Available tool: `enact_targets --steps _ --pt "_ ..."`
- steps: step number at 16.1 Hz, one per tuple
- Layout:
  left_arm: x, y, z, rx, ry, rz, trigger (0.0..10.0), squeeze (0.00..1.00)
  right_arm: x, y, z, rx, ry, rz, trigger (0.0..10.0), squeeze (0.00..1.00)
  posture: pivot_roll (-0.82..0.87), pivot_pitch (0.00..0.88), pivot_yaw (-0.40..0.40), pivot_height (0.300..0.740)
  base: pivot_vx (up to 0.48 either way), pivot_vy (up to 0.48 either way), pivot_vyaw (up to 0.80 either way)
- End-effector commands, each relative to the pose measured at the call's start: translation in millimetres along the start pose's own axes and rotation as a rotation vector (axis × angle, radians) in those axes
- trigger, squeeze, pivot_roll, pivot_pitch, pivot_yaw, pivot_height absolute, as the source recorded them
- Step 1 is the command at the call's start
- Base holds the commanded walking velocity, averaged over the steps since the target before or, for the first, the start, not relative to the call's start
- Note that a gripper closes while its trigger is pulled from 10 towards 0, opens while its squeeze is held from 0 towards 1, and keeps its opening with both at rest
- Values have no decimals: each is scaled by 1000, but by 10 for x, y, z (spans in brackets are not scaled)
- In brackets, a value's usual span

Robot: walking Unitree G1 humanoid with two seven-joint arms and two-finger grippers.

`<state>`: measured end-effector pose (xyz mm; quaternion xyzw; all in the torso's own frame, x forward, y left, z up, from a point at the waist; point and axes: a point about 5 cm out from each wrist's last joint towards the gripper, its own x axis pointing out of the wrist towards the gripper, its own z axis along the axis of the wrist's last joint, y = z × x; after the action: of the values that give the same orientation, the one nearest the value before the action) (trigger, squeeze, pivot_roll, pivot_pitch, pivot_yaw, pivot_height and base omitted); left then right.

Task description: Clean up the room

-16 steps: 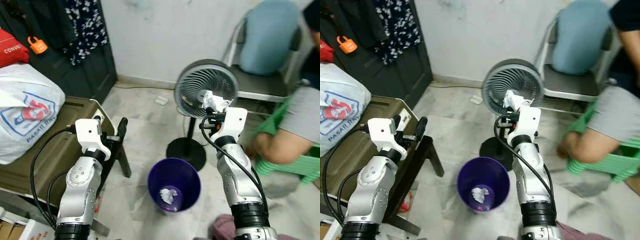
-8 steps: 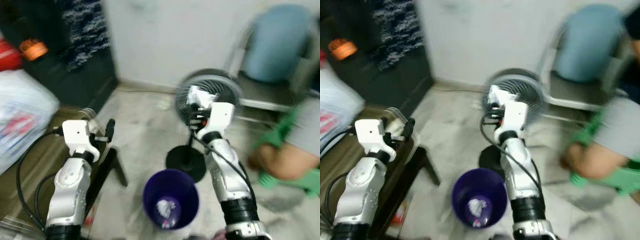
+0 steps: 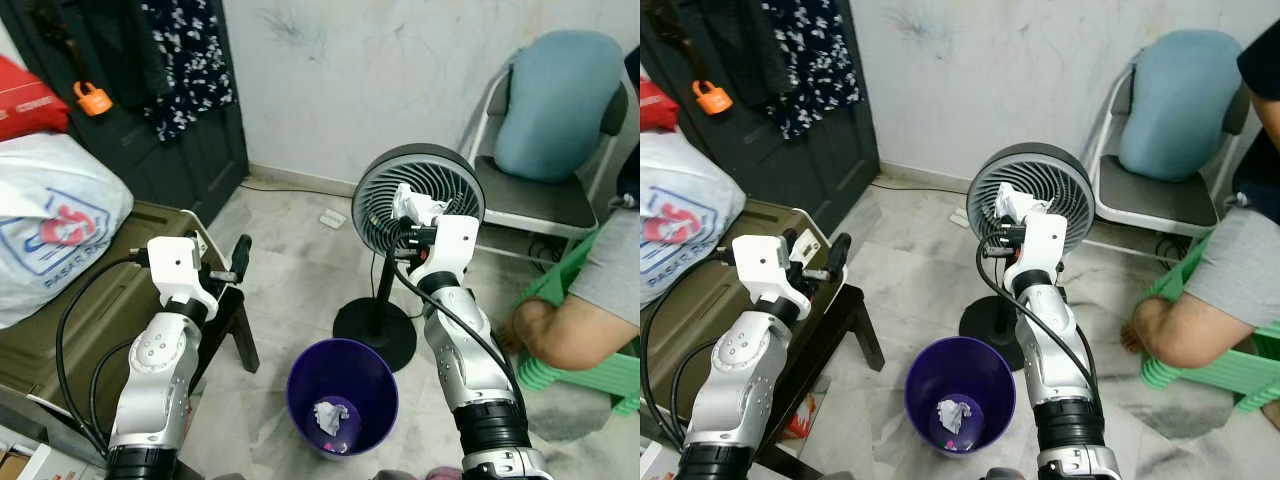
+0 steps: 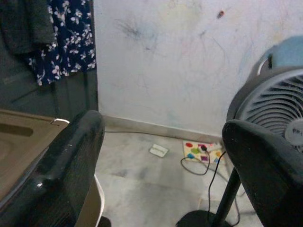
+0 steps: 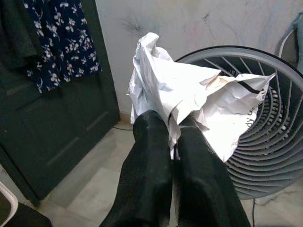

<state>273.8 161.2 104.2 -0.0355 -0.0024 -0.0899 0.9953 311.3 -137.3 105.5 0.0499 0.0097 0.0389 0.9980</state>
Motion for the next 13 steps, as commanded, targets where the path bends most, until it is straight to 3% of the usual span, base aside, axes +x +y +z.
enact_targets --steps 1,4,6,13 --pt "-5 -24 26 49 -9 -34 10000 0 27 -35 15 -22 0 -28 10000 0 -83 0 7 740 0 0 0" --pt "-54 -39 15 87 8 -123 10000 0 35 -123 -62 -32 54 -102 10000 0 -77 0 7 740 0 0 0" --pt "-87 -135 32 165 13 -262 10000 0 43 -171 -103 -21 84 -136 10000 0 -77 0 9 740 0 0 0" --pt "-197 -337 105 312 18 -519 10000 0 81 -83 -279 -75 203 -199 10000 0 -56 0 49 740 0 0 0"
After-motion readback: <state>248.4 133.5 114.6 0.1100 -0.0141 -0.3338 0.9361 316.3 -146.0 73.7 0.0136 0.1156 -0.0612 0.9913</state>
